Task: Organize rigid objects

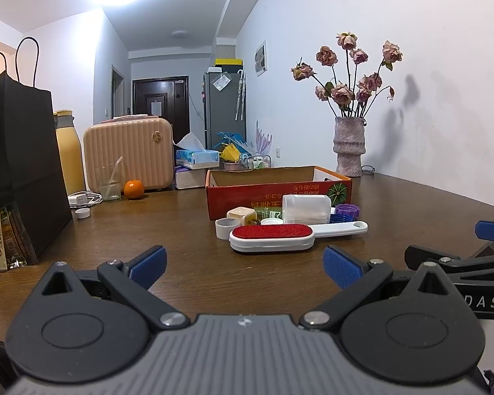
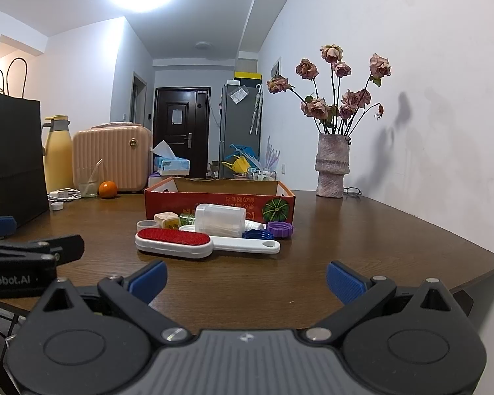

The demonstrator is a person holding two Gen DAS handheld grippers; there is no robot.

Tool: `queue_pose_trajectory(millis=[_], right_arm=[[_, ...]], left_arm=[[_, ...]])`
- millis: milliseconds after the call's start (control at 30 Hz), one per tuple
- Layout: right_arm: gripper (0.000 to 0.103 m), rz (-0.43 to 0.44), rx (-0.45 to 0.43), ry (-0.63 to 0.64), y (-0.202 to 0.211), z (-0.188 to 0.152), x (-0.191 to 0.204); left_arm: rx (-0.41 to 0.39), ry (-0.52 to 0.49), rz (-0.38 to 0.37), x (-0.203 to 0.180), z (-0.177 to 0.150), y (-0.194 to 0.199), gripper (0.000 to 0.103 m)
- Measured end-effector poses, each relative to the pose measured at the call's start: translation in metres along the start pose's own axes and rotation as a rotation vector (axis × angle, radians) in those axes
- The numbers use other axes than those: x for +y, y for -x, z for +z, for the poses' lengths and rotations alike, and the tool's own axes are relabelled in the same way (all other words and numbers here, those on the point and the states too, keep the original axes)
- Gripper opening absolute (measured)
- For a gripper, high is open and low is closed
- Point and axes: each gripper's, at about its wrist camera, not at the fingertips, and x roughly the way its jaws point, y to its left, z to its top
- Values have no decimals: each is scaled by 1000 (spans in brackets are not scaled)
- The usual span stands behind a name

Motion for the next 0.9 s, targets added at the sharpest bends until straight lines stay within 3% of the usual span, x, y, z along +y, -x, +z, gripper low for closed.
queue_pose_trajectory(millis=[900], right_arm=[[103,-14,1,8,1,0,1]], left_arm=[[7,-3,-2,1,-4,-2,103]])
